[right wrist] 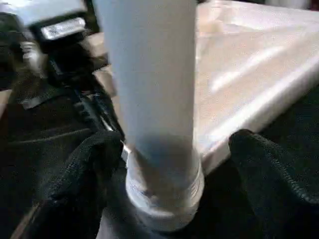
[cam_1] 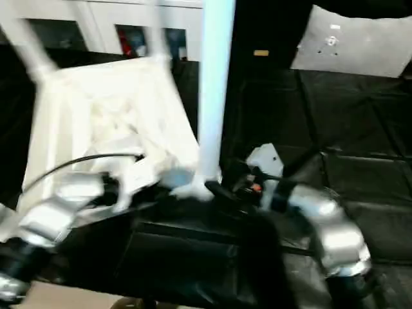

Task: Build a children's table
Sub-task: Rotate leg to tighten

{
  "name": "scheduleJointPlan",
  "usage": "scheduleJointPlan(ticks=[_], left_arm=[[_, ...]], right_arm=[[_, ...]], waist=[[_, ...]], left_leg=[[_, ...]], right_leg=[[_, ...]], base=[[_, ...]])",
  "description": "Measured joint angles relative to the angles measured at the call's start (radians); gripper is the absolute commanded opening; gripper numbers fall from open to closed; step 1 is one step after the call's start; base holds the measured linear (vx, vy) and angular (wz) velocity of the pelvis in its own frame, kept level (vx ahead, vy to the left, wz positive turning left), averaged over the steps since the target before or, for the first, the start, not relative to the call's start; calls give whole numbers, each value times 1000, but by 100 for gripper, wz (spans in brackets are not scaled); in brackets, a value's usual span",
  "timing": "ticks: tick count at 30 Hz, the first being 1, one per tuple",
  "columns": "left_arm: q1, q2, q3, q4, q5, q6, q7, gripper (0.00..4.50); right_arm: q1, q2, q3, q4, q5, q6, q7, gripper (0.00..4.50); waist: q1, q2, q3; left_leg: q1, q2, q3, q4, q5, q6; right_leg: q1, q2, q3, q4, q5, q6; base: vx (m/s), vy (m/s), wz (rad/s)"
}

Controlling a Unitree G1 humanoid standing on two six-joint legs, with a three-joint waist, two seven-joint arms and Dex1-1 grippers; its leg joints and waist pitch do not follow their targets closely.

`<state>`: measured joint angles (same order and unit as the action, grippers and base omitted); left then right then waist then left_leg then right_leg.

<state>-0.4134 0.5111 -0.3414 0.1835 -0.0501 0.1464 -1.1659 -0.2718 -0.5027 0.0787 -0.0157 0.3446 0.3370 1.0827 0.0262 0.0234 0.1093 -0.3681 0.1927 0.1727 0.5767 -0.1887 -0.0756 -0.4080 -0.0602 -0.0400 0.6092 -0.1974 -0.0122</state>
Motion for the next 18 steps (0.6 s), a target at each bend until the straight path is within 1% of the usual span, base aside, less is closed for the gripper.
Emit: scheduleJointPlan(ticks=[2,3,5,6,7,8,10,12,15,18], left_arm=[[-7,19,-6,18,-12,-31,-44,0],[-9,25,-8,22,-15,-40,-60,0],[-14,31,-11,32,-17,-50,-87,0],[-19,34,-14,37,-16,-55,-97,0],[-23,36,-17,40,-16,-62,-105,0],[-24,37,-21,43,-17,-69,-112,0],[-34,36,-24,59,-17,-82,-128,0],[-42,35,-27,66,-16,-85,-135,0],[-51,30,-30,76,-16,-92,-141,0],[-53,30,-30,81,-16,-103,-144,0]], right_arm=[[-16,-17,19,19,16,0,73,389],[-23,-22,27,30,20,0,99,373],[-36,-27,44,47,30,3,146,373],[-45,-31,54,58,33,5,167,359],[-51,-34,62,69,33,5,180,359],[-56,-35,71,80,32,5,193,338],[-89,-25,87,130,24,-2,205,335],[-111,-14,91,156,18,-5,212,311],[-127,-7,104,165,17,-5,229,286],[-128,-5,116,186,18,-5,248,248]], waist=[[8,0,0],[9,0,0],[10,0,0],[11,0,0],[11,0,0],[12,0,0],[10,-1,0],[13,-1,0],[16,-1,1],[16,-3,1]], left_leg=[[0,0,0,0,1,3],[0,0,0,0,3,5],[-1,0,0,0,3,5],[0,0,0,0,3,6],[-1,0,0,0,3,6],[-1,0,0,0,3,6],[-1,0,0,0,3,5],[-1,1,0,1,3,5],[-1,1,0,1,3,5],[-1,1,0,1,3,6]], right_leg=[[0,0,-1,0,0,-1],[0,0,-1,0,-1,-1],[0,0,-1,0,-1,-1],[0,0,-1,0,-1,-1],[0,0,-1,0,-1,-1],[0,0,-1,0,-1,-1],[0,0,-1,0,-1,-1],[0,0,-1,1,-1,-1],[0,0,-1,1,-1,-2],[0,0,-1,1,-1,-2]], base=[[0,0,0],[0,0,0],[0,0,0],[0,0,0],[0,0,0],[0,0,0],[0,0,0],[0,0,0],[0,0,0],[0,0,0]])
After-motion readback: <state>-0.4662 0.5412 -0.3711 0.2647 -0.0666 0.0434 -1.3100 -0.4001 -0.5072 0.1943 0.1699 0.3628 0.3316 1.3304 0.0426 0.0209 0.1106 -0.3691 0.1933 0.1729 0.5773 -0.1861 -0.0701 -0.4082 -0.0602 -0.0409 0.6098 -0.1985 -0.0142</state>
